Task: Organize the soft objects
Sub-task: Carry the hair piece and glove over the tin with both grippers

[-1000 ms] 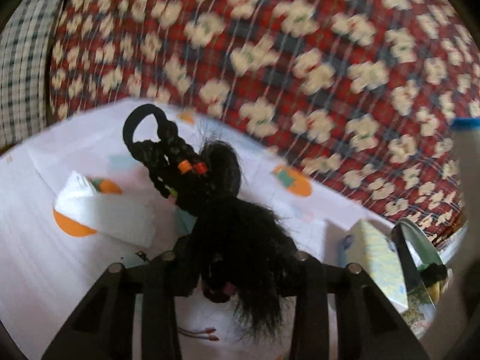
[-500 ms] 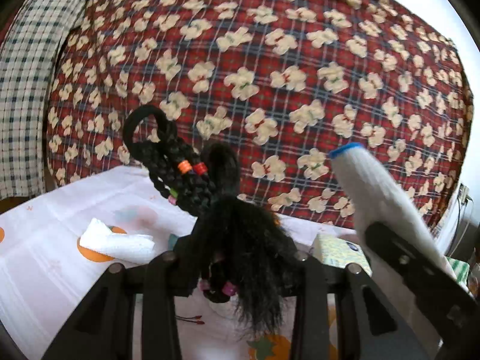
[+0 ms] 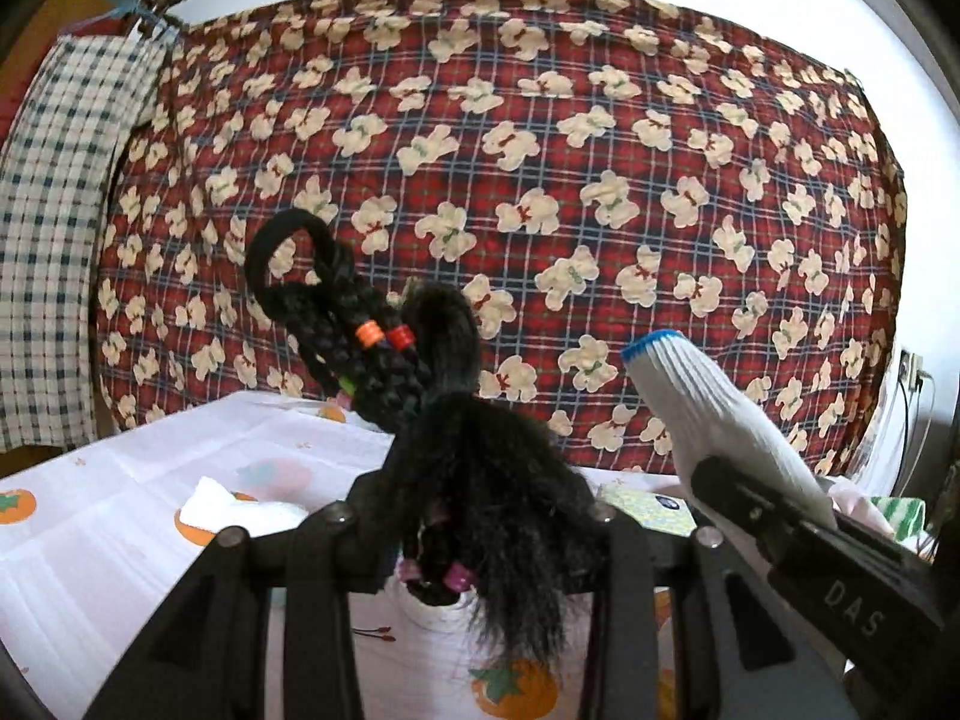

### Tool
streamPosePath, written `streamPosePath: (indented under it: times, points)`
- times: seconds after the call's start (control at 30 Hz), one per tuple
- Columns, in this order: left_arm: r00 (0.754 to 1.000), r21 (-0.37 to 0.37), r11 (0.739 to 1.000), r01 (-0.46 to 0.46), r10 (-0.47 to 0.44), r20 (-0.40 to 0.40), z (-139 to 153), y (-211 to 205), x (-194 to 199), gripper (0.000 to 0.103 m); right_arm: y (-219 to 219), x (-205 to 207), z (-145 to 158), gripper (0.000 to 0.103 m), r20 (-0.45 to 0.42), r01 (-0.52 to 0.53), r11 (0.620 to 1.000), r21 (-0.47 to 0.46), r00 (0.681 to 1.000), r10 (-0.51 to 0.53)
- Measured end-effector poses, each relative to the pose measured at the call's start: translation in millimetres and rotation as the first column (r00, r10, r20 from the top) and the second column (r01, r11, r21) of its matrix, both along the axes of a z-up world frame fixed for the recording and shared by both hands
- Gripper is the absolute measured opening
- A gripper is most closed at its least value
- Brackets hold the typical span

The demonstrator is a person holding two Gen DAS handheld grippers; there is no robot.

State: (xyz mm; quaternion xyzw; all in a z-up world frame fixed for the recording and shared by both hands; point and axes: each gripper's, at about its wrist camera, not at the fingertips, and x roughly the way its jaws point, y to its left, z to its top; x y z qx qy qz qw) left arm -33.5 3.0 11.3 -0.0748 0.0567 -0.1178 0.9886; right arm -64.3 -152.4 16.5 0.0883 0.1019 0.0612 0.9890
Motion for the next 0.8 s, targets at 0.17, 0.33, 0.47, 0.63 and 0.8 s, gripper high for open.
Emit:
streamPosePath:
  times: [0.17,0.33,0.47,0.63,0.8]
  points:
    - [1.000,0.033,0.999,0.006,-0.006,-0.003,0,-10,-5,0.036,-7,-5,-1,0.019,0.005,0.010,1.000,-0.019,1.000,-0.010]
    - [1.000,0.043,0.999,0.010,-0.010,-0.018,-1,-19,-10,0.036,-17,-9,-1,0.019,0.009,0.025,0.999,-0.022,1.000,-0.025]
    - [0.999,0.037,0.999,0.023,-0.022,-0.035,-2,-25,-14,0.036,-25,-14,-1,0.019,0.012,0.037,0.999,-0.021,0.999,-0.037]
    - [0.998,0.043,0.998,0.052,-0.051,-0.033,-3,-39,-24,0.036,-37,-20,-1,0.019,0.020,0.055,0.998,-0.038,0.998,-0.055]
    - [0.996,0.059,0.994,0.089,-0.088,-0.018,-1,-57,-33,0.036,-54,-25,-1,0.019,0.023,0.090,0.994,-0.054,0.996,-0.089]
